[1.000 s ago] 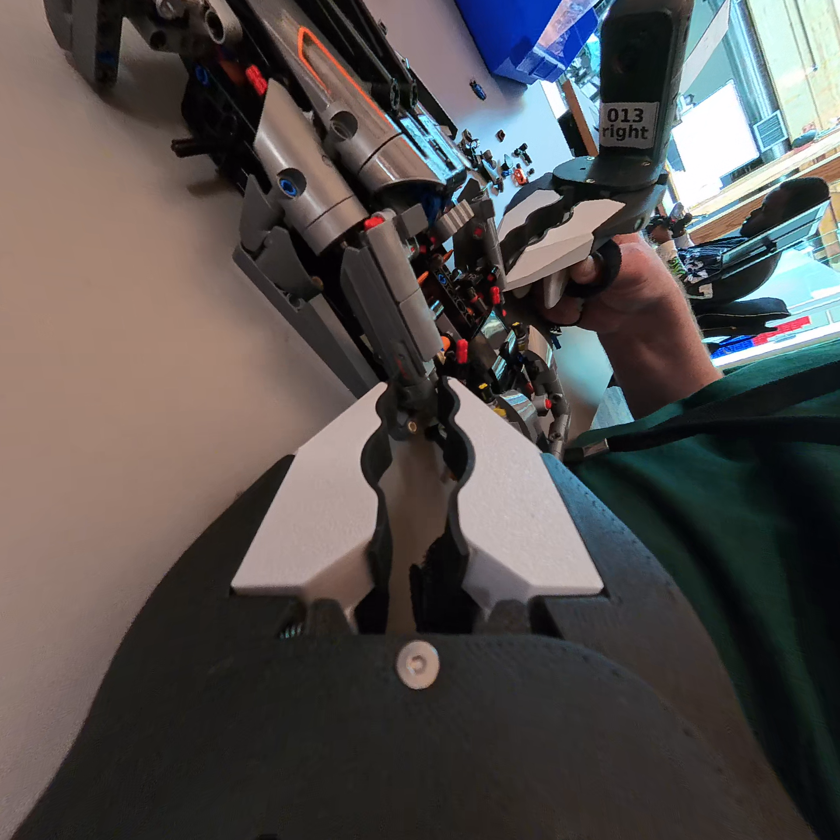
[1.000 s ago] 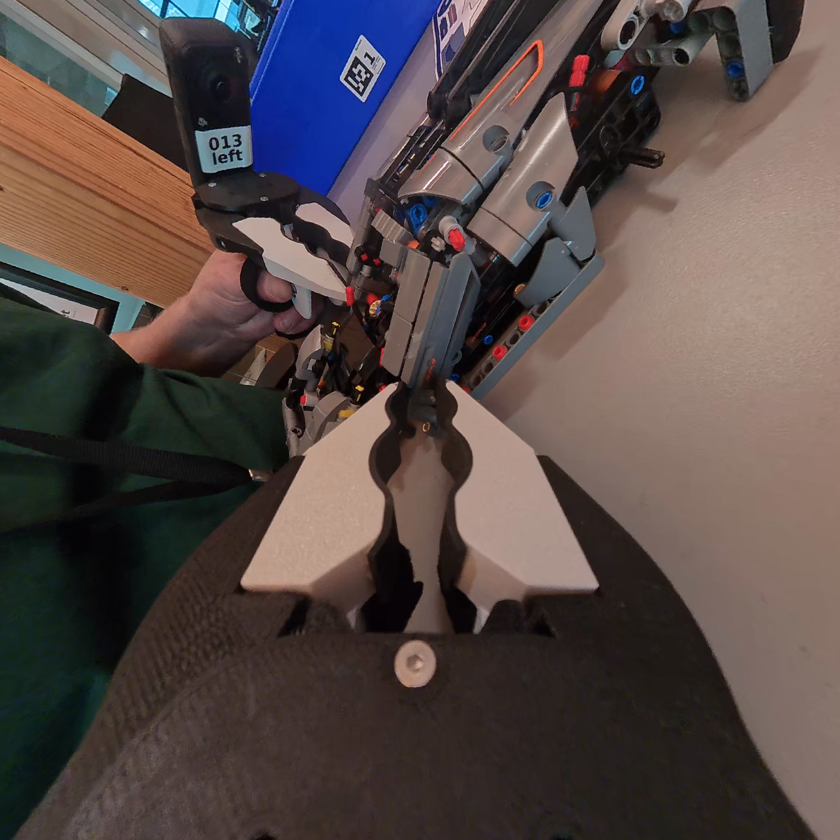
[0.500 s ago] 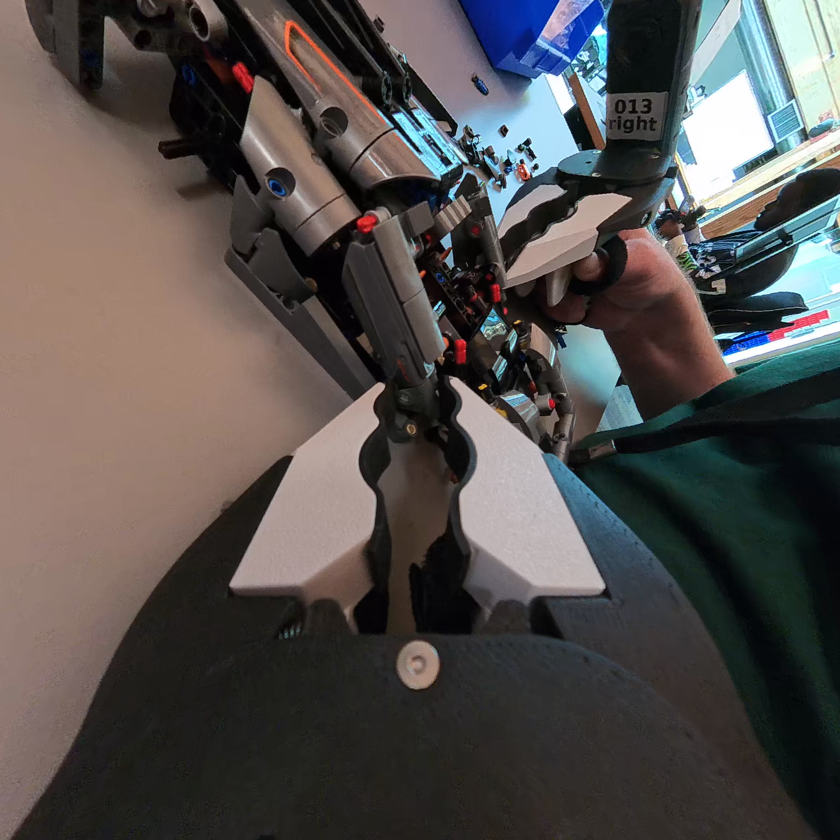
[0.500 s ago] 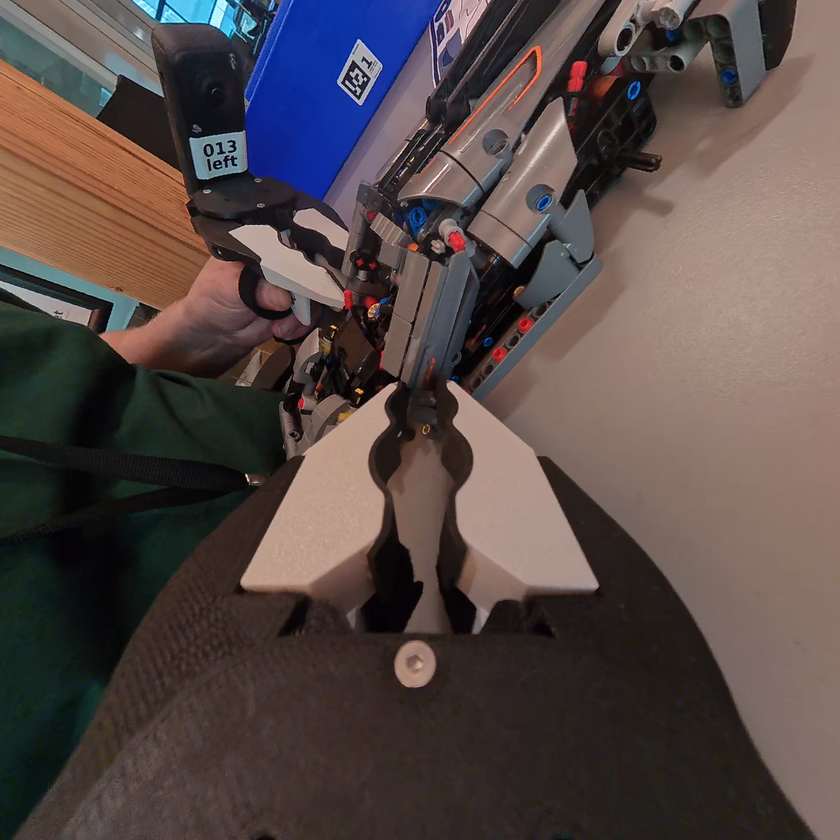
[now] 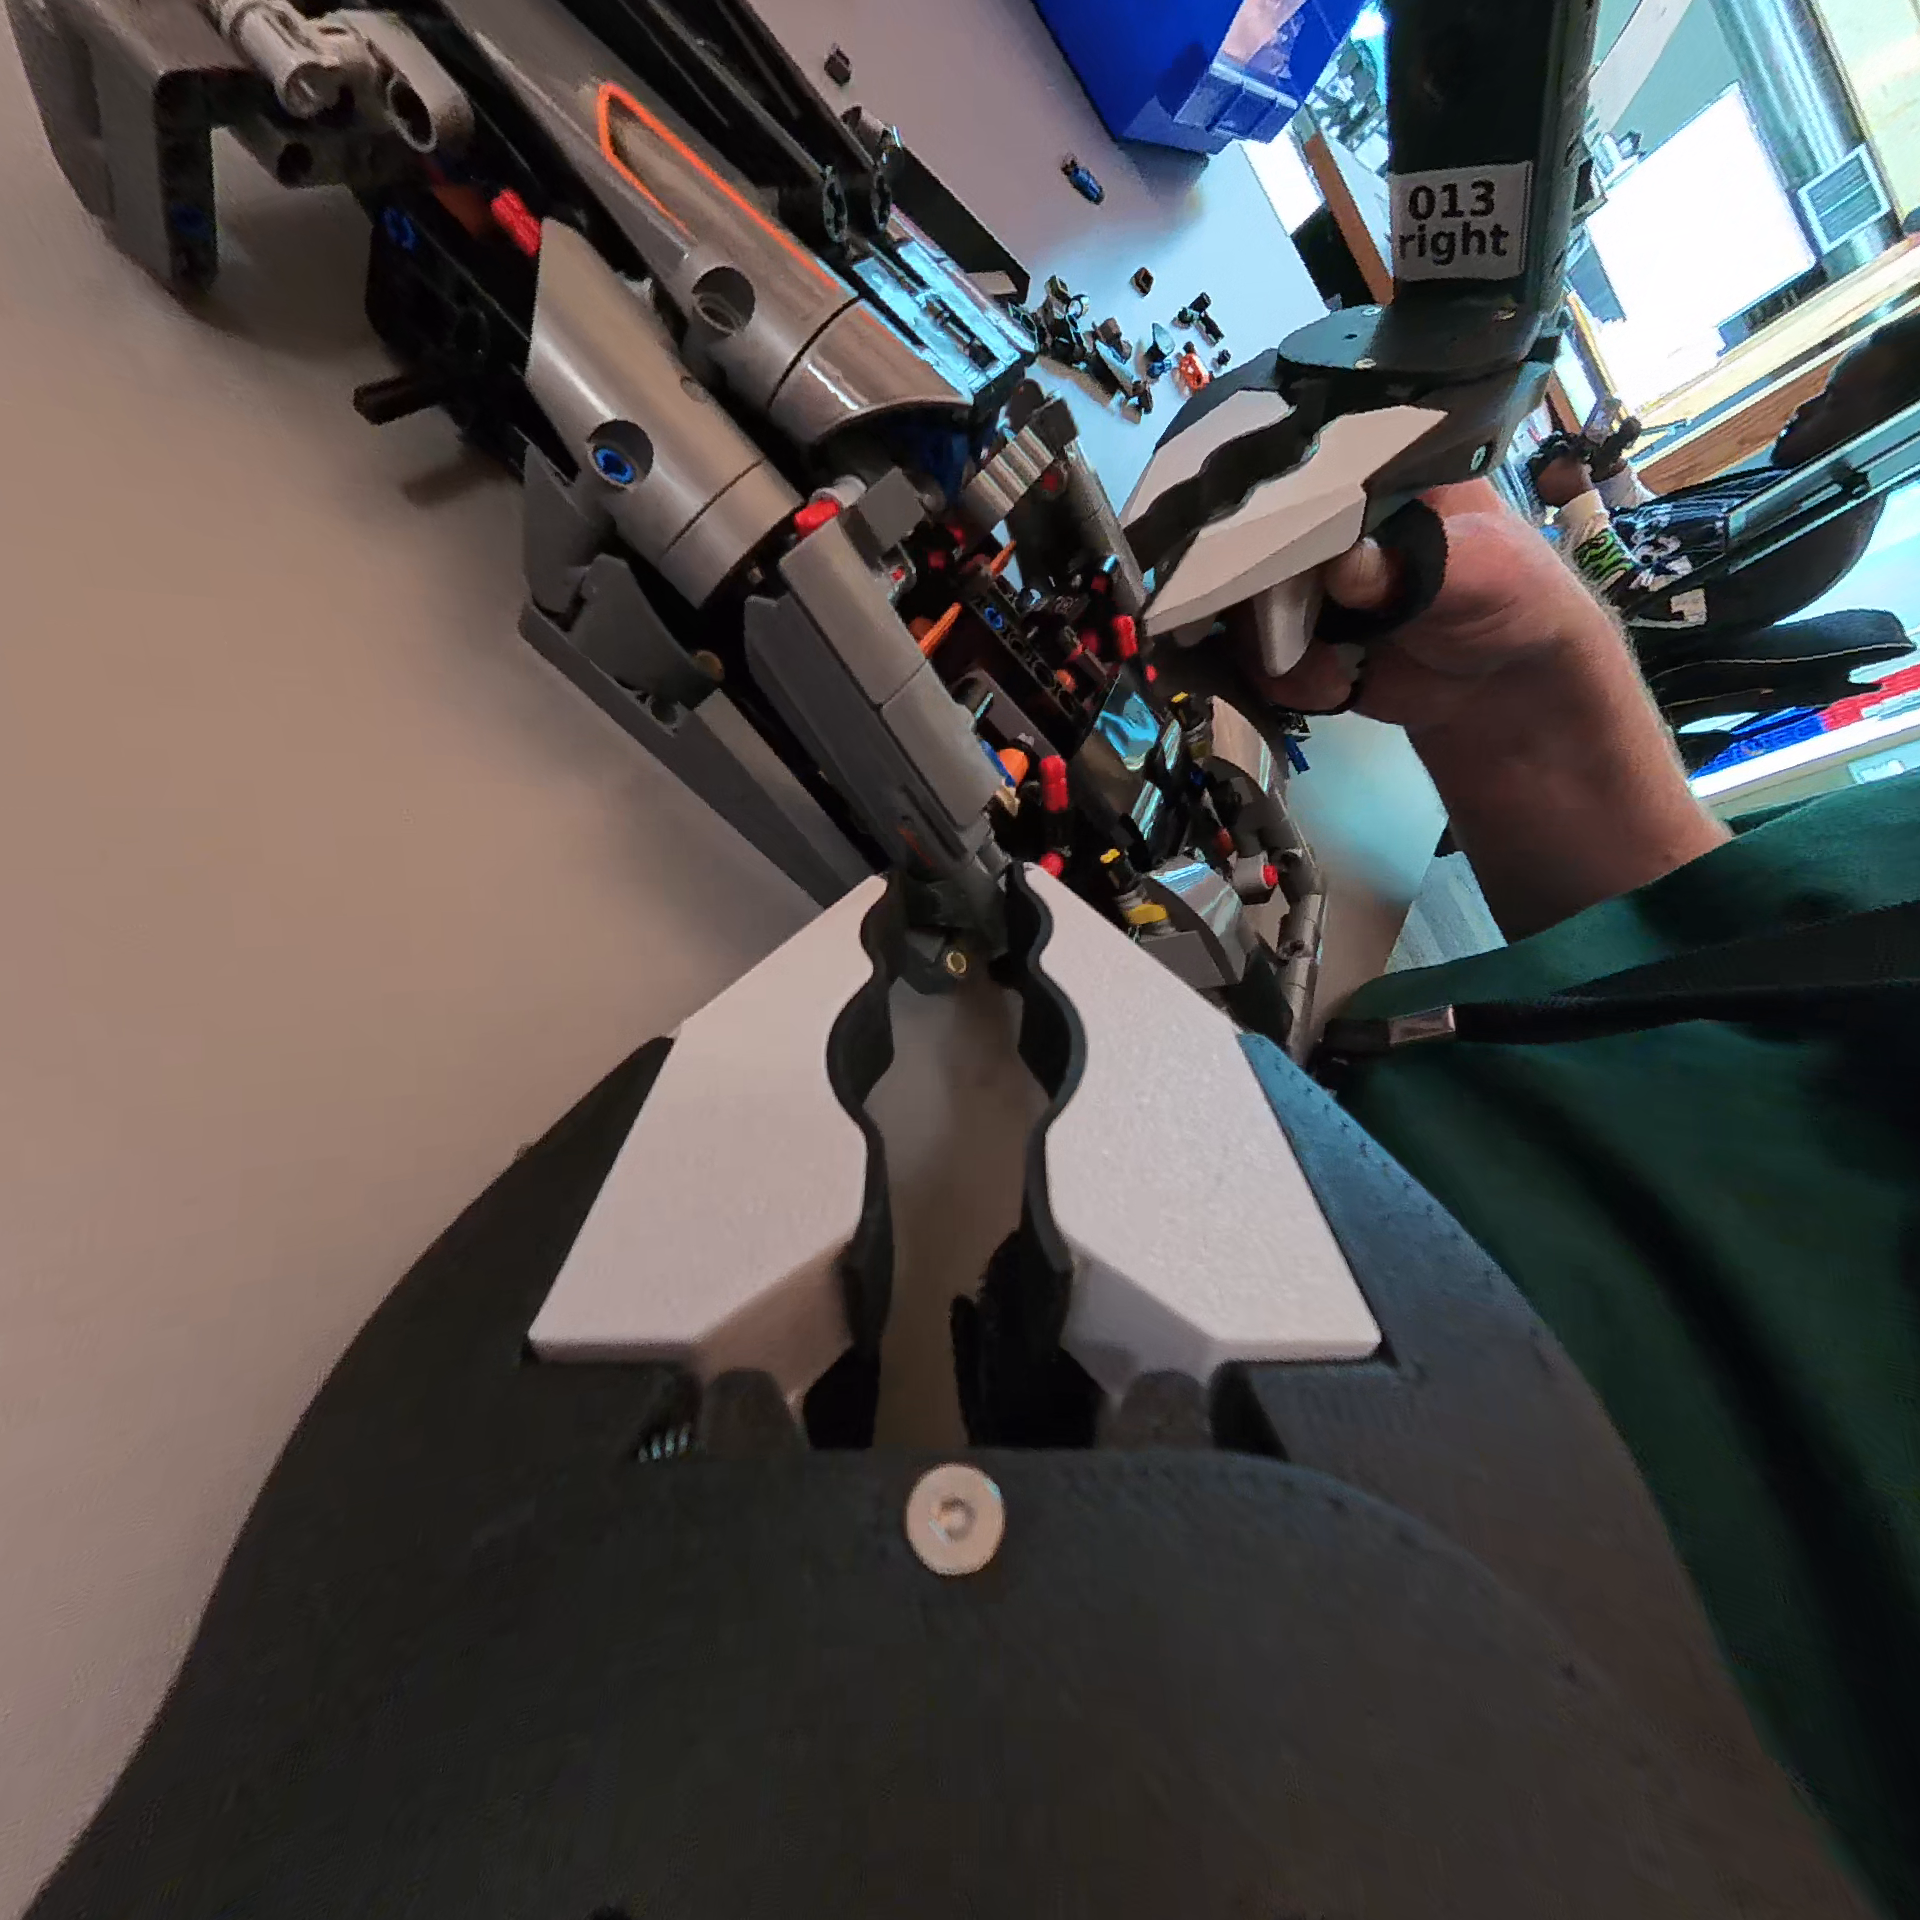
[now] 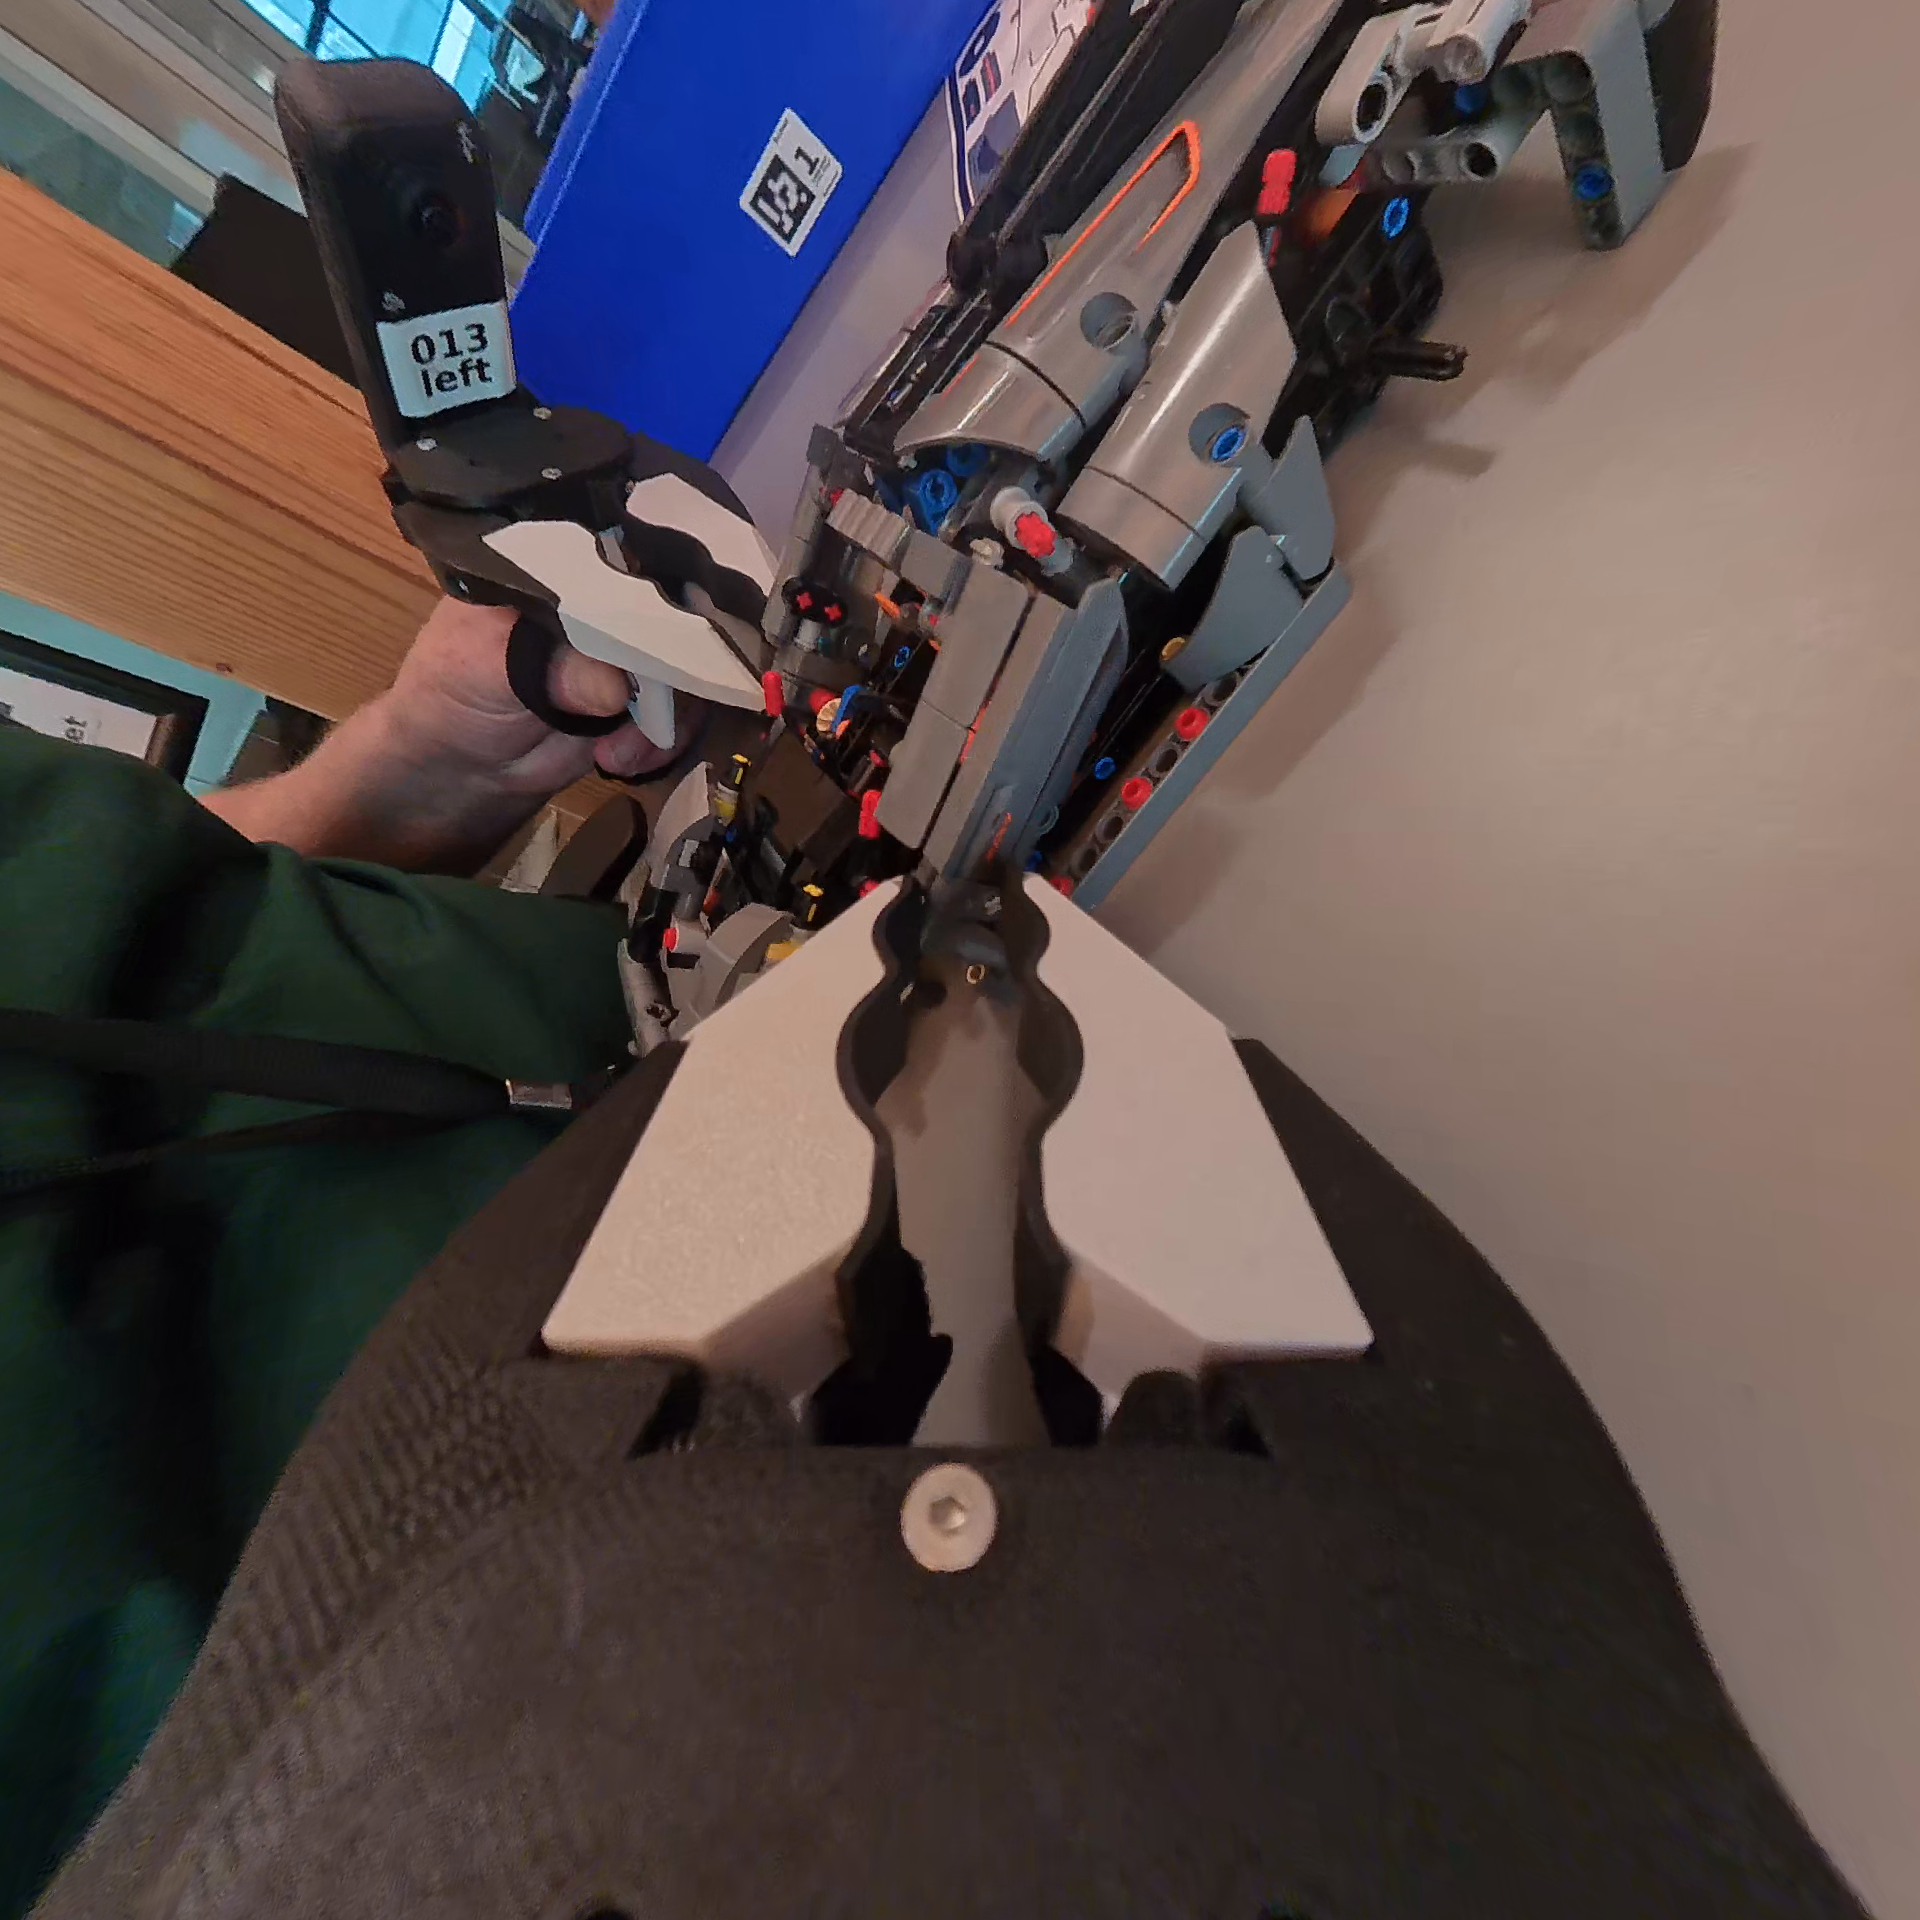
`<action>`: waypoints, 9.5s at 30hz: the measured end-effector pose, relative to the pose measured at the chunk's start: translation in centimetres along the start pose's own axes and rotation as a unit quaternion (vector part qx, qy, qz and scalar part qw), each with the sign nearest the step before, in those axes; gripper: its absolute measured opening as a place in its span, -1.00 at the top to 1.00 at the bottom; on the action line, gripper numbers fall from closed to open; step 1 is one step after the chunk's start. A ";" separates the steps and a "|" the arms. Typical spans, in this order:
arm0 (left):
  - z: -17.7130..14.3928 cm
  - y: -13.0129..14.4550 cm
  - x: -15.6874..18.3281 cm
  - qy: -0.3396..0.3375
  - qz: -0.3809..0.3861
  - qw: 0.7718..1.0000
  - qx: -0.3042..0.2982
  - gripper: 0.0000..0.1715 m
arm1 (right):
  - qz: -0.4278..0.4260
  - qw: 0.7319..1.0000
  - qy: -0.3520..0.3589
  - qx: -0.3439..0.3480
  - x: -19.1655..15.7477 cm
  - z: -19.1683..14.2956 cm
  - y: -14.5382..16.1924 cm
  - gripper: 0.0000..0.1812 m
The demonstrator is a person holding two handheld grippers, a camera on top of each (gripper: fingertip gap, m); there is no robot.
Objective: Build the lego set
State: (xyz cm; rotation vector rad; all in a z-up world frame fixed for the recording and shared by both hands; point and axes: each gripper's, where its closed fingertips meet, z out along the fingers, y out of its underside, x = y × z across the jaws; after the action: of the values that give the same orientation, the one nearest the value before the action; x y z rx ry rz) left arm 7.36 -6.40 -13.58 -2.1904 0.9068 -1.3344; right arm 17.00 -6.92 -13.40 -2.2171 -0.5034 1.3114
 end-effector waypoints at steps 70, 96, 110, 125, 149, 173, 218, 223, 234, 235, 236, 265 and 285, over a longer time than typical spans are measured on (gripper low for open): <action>-3.3 -0.6 -0.5 -0.009 0.156 0.988 0.022 0.61 | -0.065 0.983 0.174 0.002 -1.9 -1.4 -1.5 0.78; 0.4 -3.5 -1.0 0.107 0.007 0.994 -0.019 0.53 | -0.174 0.954 0.225 -0.101 -4.5 8.3 -2.2 0.79; -0.9 -4.1 -0.1 0.146 0.036 0.989 0.007 0.69 | -0.183 0.949 0.238 -0.099 -4.6 7.1 -3.6 0.84; -2.3 -4.9 0.6 0.236 -0.001 0.972 0.007 0.74 | -0.180 0.947 0.242 -0.112 -4.7 7.2 -3.4 0.90; -7.2 -10.3 -0.7 0.268 0.000 0.945 0.185 0.74 | -0.190 0.920 0.310 -0.145 -4.4 8.1 -2.5 0.63; -6.5 -10.1 -1.5 0.218 0.025 0.959 0.181 0.77 | -0.296 0.895 0.317 -0.107 -4.7 6.8 -1.0 0.73; -4.9 -8.7 -0.7 0.224 0.039 0.965 0.132 0.75 | -0.062 0.907 0.218 -0.353 -3.7 7.8 0.3 0.78; -4.0 -8.0 -0.4 0.211 0.059 0.970 0.109 0.75 | -0.078 0.913 0.219 -0.335 -4.2 7.7 0.2 0.64; -4.2 -8.4 -0.6 0.209 0.055 0.969 0.118 0.75 | -0.151 0.868 0.344 -0.325 -4.3 6.8 -1.0 0.69; -4.3 -8.4 -0.6 0.209 0.055 0.969 0.119 0.75 | -0.157 0.861 0.359 -0.326 -4.2 6.5 -1.1 0.65; -4.3 -8.5 -0.6 0.209 0.055 0.969 0.121 0.75 | -0.161 0.859 0.363 -0.324 -4.4 6.5 -1.2 0.64; -3.3 -7.8 -1.4 0.149 0.106 0.978 0.099 0.57 | -0.117 0.881 0.419 -0.185 -7.1 -0.1 0.8 0.27; -1.7 -13.5 -5.3 0.025 0.199 0.972 0.124 0.51 | -0.097 0.903 0.393 -0.142 -3.2 -1.3 6.8 -0.11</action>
State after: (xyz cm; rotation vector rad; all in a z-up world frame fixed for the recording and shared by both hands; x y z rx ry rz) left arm 8.36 6.78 -7.40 -1.6862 1.0660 -1.2321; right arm 17.05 -14.49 -14.70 -2.5958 -0.5900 0.1770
